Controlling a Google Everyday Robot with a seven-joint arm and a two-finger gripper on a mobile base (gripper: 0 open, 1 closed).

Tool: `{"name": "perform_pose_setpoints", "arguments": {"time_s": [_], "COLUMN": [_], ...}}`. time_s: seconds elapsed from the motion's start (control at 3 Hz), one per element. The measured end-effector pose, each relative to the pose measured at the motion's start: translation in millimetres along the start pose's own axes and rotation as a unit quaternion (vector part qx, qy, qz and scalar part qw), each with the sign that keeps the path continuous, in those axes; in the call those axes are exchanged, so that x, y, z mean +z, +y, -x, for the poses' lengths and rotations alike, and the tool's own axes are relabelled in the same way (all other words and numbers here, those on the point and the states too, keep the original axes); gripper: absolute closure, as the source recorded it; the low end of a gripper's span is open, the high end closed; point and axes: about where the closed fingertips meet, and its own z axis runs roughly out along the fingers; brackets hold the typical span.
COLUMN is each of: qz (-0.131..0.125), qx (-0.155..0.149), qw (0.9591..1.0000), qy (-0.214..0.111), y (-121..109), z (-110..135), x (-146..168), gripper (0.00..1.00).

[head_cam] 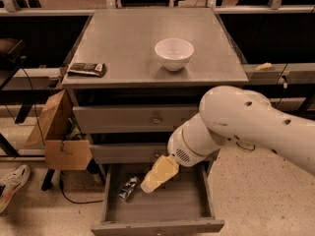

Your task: Pick redbull can from bottom drawer and place on counter

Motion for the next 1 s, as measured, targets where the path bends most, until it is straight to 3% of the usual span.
{"name": "perform_pose_setpoints", "arguments": {"time_s": [0.33, 0.67, 1.0], "qz": [0.017, 0.03, 0.036], "qx": [0.002, 0.026, 0.071], "qw": [0.9996, 0.9984, 0.9952], "qy": [-0.024, -0.042, -0.057], "y": [-6, -19, -38], "z": [-11, -33, -68], "x": [45, 103, 165], "gripper": [0.0, 0.0, 0.0]}}
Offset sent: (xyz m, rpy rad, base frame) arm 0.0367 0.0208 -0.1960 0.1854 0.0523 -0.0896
